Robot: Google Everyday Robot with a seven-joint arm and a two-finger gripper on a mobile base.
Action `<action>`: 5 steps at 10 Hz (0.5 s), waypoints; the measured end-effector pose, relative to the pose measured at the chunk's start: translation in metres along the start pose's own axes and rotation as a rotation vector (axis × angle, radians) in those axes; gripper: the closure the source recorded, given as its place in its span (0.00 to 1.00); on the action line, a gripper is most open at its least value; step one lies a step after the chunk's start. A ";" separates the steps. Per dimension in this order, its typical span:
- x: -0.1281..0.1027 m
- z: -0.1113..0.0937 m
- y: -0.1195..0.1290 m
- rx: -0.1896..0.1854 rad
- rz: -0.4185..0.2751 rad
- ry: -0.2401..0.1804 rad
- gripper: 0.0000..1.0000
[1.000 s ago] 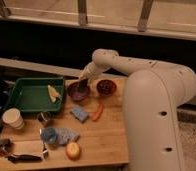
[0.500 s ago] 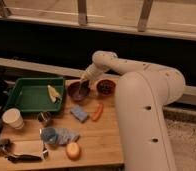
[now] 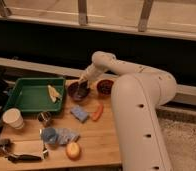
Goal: Wipe purple bowl with eraser
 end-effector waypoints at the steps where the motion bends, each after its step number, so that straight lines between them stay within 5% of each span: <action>1: 0.004 0.000 -0.002 -0.006 0.003 0.009 1.00; 5: 0.023 -0.007 -0.008 -0.006 0.013 0.038 1.00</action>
